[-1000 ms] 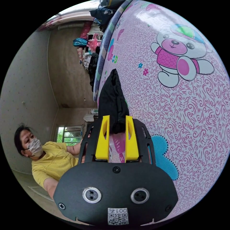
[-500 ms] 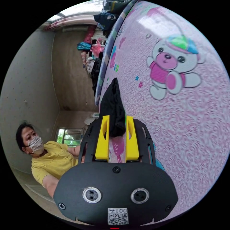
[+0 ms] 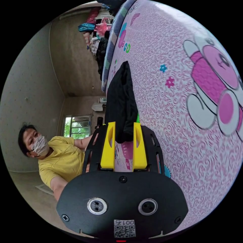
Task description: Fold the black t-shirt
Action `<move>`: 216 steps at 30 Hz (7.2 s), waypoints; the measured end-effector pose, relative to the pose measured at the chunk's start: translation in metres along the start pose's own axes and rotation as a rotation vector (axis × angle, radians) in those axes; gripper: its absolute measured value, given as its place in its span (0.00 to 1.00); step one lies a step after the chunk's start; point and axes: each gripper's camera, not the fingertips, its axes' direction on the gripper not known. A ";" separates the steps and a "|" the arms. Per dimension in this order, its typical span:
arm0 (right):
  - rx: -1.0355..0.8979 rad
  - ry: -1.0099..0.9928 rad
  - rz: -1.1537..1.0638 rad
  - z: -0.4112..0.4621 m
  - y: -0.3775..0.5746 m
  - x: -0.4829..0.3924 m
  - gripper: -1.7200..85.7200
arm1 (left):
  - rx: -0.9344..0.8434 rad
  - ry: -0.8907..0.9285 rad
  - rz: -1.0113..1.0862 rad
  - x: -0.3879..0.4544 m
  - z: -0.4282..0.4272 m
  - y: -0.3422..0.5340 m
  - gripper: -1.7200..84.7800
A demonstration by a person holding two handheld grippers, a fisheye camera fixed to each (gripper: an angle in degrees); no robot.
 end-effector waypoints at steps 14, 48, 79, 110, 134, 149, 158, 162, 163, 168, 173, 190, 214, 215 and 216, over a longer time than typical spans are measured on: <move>0.214 0.131 -0.073 0.028 0.075 -0.020 0.07 | -0.048 -0.049 0.036 0.028 0.010 -0.013 0.02; 0.593 -0.027 0.150 0.162 0.349 -0.055 0.12 | -0.736 -0.258 0.144 0.149 0.085 -0.126 0.01; 0.924 -0.030 0.073 0.246 0.424 -0.233 0.04 | -0.776 -0.167 0.378 0.370 0.108 -0.115 0.01; 1.130 0.653 -0.294 -0.066 0.566 -0.512 0.04 | -0.666 0.272 0.870 0.740 0.471 0.038 0.01; 1.074 1.145 0.403 0.007 0.514 -0.331 0.03 | -0.601 -0.388 0.655 0.594 0.582 0.108 0.02; 1.139 0.934 0.113 0.143 0.494 -0.289 0.02 | -0.493 -0.363 0.983 0.539 0.449 0.252 0.01; 0.815 0.804 0.059 0.323 0.458 -0.223 0.02 | -0.521 -0.725 0.972 0.413 0.178 0.317 0.01; 0.735 0.817 0.042 0.370 0.429 -0.217 0.02 | -0.467 -0.817 0.925 0.382 0.040 0.340 0.01; 0.719 0.811 0.029 0.385 0.416 -0.216 0.02 | -0.425 -0.814 0.895 0.374 -0.001 0.345 0.01; 0.703 0.829 -0.062 0.444 0.347 -0.228 0.02 | -0.186 -0.762 0.774 0.336 -0.175 0.357 0.00; 0.744 0.769 -0.143 0.526 0.264 -0.241 0.02 | 0.006 -0.710 0.651 0.271 -0.358 0.376 0.00; 0.526 0.604 -0.333 0.719 0.026 -0.192 0.03 | 0.468 -0.687 0.279 0.104 -0.756 0.409 0.00; 0.454 0.628 -0.415 0.866 -0.347 -0.062 0.03 | 0.294 -0.853 0.521 0.121 -0.986 0.006 0.01; 0.460 0.642 -0.407 0.876 -0.362 -0.057 0.03 | 0.280 -0.863 0.538 0.123 -0.992 -0.006 0.00; 0.462 0.650 -0.401 0.881 -0.370 -0.054 0.03 | 0.253 -0.881 0.563 0.125 -1.005 -0.030 0.00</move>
